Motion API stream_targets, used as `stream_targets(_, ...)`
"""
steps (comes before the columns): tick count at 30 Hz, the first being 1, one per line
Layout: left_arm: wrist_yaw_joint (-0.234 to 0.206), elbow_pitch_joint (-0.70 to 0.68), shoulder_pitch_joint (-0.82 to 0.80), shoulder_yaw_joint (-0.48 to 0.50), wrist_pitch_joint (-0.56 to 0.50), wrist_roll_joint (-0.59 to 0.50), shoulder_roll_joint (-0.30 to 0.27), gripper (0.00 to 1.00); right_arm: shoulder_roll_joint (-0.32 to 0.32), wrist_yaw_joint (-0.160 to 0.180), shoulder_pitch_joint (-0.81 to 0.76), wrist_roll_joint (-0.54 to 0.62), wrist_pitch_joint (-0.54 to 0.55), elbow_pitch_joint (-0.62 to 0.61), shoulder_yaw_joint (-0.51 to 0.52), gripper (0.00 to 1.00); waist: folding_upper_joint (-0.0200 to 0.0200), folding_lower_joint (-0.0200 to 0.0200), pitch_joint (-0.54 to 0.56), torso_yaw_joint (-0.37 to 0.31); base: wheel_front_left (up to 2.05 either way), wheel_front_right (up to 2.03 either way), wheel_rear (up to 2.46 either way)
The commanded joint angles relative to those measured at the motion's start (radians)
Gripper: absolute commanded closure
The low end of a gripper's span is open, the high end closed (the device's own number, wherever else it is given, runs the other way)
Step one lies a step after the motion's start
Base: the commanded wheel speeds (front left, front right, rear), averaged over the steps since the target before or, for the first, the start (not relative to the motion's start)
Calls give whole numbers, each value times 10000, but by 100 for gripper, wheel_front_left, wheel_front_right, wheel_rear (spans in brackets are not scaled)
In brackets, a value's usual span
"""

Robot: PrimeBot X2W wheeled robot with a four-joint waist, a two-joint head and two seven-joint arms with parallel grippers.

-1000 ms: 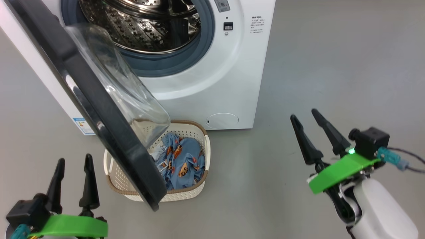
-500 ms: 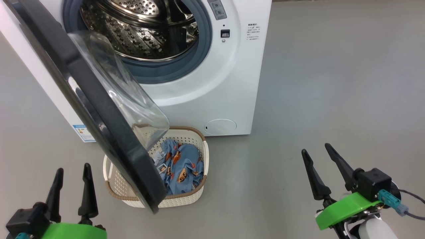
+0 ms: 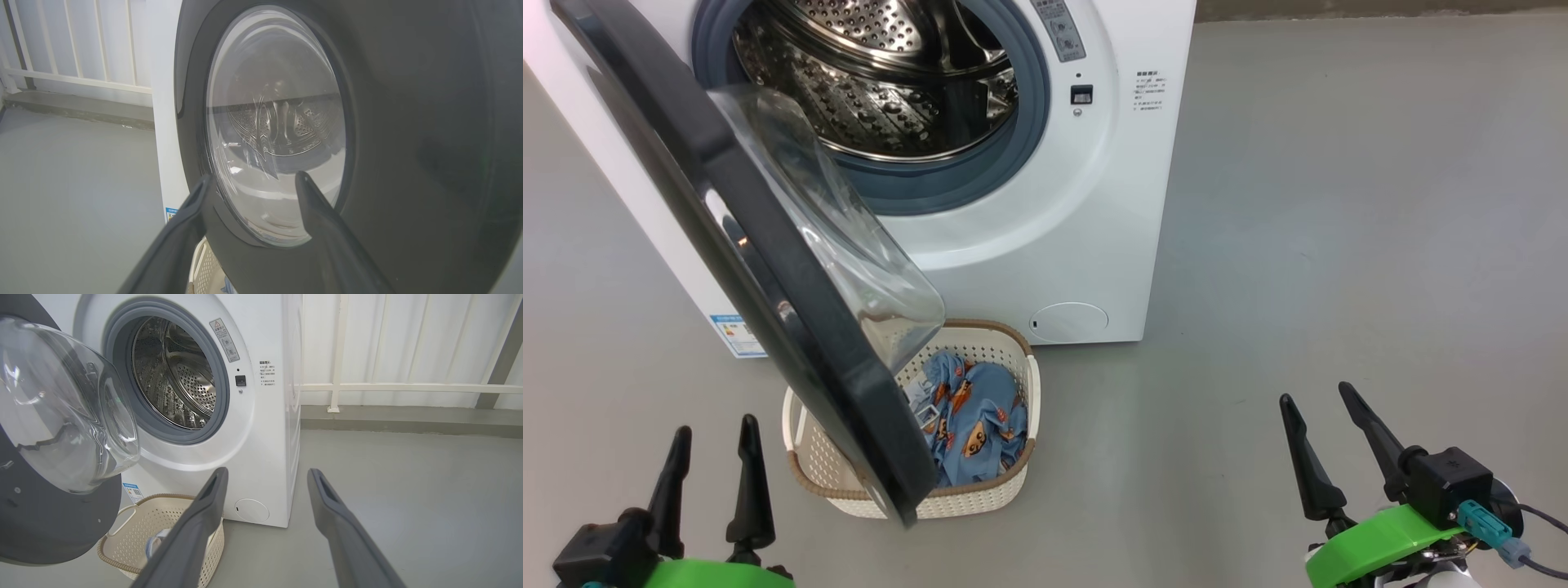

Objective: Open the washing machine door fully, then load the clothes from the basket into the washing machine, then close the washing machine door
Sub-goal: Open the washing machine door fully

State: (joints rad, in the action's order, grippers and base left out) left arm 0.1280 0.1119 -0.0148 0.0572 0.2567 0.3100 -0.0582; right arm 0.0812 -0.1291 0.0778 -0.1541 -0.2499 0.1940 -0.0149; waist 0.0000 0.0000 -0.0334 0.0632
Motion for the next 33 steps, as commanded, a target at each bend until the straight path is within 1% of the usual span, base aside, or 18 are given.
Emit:
stream_targets(1, 27, -223, -122, 312, 51, -140, -141, 0, -68, -16, 24, 145, -118, -277, -150, 0, 0, 0, 5, -5, 0, 0, 0)
stream_targets(20, 27, -65, -64, 208, 51, -157, -166, 0, -208, -16, -49, 247, -118, -111, -95, 0, 0, 0, 48, 8, 0, 0, 0)
stream_targets(33, 27, 35, -90, 56, 51, -574, -291, 0, -235, -16, -39, 373, -118, -78, -41, 0, 0, 0, -22, 16, 0, 0, 0)
